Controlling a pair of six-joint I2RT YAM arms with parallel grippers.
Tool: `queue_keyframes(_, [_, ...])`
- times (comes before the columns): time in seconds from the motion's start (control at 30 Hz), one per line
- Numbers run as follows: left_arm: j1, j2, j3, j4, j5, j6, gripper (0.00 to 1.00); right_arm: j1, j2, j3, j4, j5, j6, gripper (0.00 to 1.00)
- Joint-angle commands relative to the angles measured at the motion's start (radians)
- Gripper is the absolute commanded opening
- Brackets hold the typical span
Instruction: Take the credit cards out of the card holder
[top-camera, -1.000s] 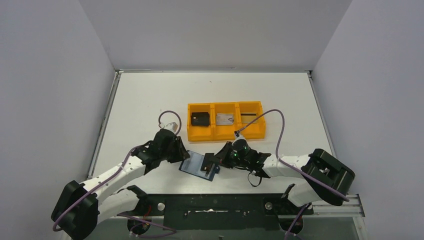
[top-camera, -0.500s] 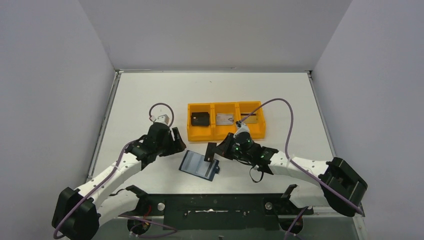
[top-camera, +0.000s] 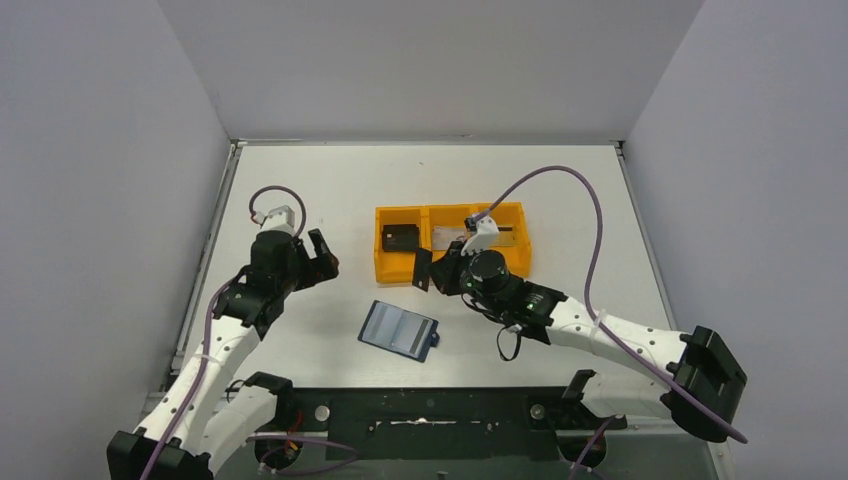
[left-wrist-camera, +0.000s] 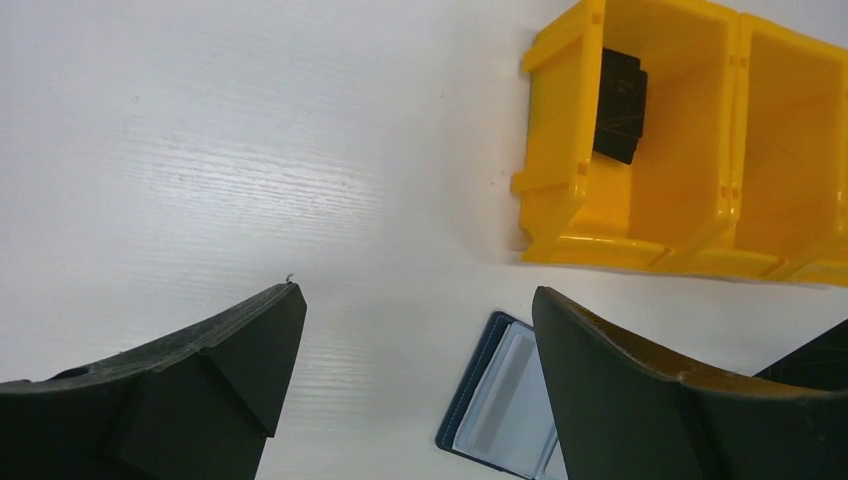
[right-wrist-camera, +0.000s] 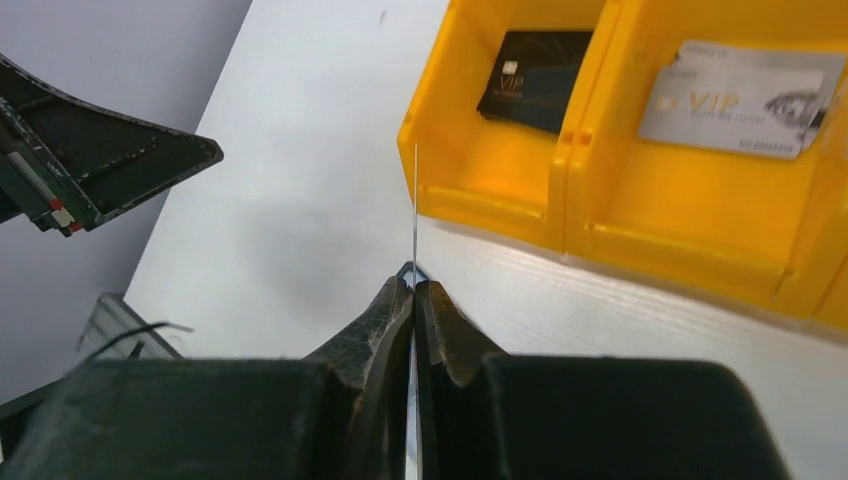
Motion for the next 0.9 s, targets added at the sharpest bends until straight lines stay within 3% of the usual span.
queue_keyframes(0.0, [0.004, -0.086, -0.013, 0.088, -0.021, 0.044, 0.86, 0.032, 0.034, 0.132, -0.022, 0.129, -0.231, 0.0])
queue_keyframes(0.4, [0.012, -0.103, -0.015, 0.117, -0.045, 0.06, 0.89, 0.107, 0.264, 0.372, -0.074, 0.286, -0.696, 0.0])
queue_keyframes(0.63, [0.013, -0.133, -0.02, 0.111, -0.078, 0.056, 0.89, 0.118, 0.467, 0.588, -0.27, 0.371, -0.814, 0.0])
queue_keyframes(0.87, [0.013, -0.164, -0.014, 0.076, -0.163, 0.04, 0.89, 0.11, 0.55, 0.608, -0.185, 0.327, -0.944, 0.0])
